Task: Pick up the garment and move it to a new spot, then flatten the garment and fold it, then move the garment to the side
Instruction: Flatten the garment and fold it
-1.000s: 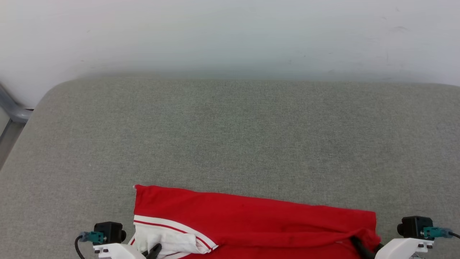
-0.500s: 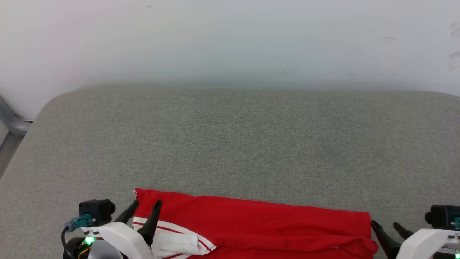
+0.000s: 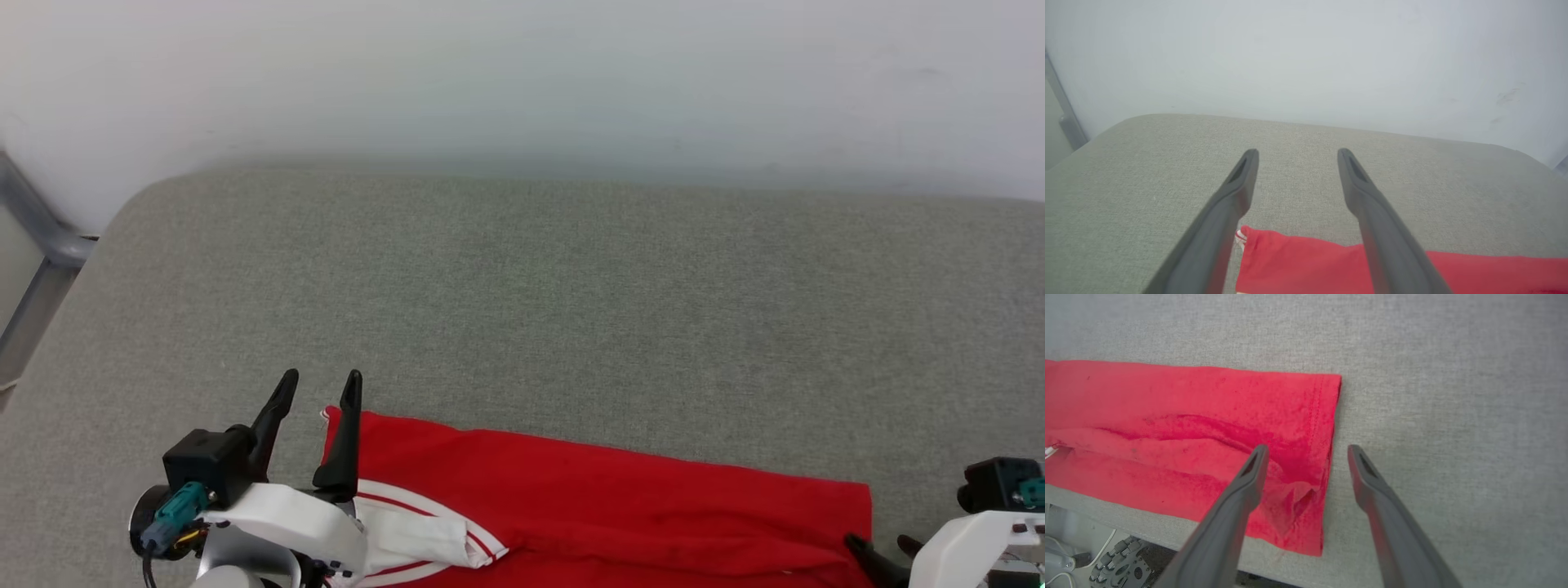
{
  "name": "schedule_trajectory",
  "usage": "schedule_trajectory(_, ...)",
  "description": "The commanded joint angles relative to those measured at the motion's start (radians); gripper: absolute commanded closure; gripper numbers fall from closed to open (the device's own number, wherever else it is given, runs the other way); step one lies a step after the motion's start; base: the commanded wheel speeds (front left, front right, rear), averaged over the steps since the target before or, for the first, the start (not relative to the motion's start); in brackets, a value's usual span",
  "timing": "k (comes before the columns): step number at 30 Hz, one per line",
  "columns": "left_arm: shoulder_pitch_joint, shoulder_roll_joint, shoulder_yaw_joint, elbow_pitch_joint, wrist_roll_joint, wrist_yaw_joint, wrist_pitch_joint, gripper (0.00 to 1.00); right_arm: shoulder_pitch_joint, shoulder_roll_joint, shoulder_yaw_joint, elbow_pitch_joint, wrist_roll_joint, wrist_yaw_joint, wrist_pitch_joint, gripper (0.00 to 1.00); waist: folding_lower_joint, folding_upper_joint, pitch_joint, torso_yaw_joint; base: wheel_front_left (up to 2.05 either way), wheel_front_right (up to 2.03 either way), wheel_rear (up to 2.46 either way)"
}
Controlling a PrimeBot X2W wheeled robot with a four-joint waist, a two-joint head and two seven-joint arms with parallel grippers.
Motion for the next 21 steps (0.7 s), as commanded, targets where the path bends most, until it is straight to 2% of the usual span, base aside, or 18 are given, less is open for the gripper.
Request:
schedule_trajectory(1, 0.011, -0.008, 0.009, -0.017, 0.025, 0.006, -0.006, 0.0, -0.016, 0.005, 0.009, 0.012, -0.001, -0.001, 0.009, 0.0, 0.0, -0.0001, 0.024, 0.019, 0.0, 0.0, 0.0)
schedule_trajectory(6, 0.022, -0.027, 0.033, -0.064, 0.098, 0.022, -0.006, 0.0, -0.038, 0.008, 0.028, 0.083, 0.005, -0.001, 0.018, 0.0, 0.0, -0.0001, 0.062, 0.041, 0.0, 0.0, 0.0)
schedule_trajectory(12, 0.03, -0.045, 0.068, -0.069, 0.139, 0.015, -0.005, 0.0, -0.051, 0.018, 0.065, 0.183, 0.029, -0.001, 0.016, 0.0, 0.0, -0.0001, 0.093, 0.047, 0.0, 0.0, 0.0)
schedule_trajectory(13, 0.03, -0.048, 0.073, -0.066, 0.145, 0.012, -0.005, 0.0, -0.052, 0.02, 0.074, 0.198, 0.036, -0.001, 0.014, 0.56, 0.0, -0.0001, 0.096, 0.047, 0.0, 0.0, 0.0)
schedule_trajectory(14, 0.032, -0.051, 0.077, -0.062, 0.15, 0.011, -0.005, 0.0, -0.056, 0.021, 0.083, 0.208, 0.043, -0.001, 0.01, 0.81, 0.0, -0.0001, 0.098, 0.048, 0.0, 0.0, 0.0)
schedule_trajectory(15, 0.033, -0.057, 0.082, -0.061, 0.154, 0.008, -0.005, 0.0, -0.06, 0.021, 0.088, 0.217, 0.048, -0.001, 0.004, 1.0, 0.0, -0.0001, 0.099, 0.048, 0.0, 0.0, 0.0)
schedule_trajectory(21, 0.053, -0.075, 0.1, -0.038, 0.177, -0.012, -0.005, 0.0, -0.076, -0.007, 0.098, 0.233, 0.06, -0.001, -0.034, 1.0, 0.0, -0.0001, 0.073, 0.044, 0.0, 0.0, 0.0)
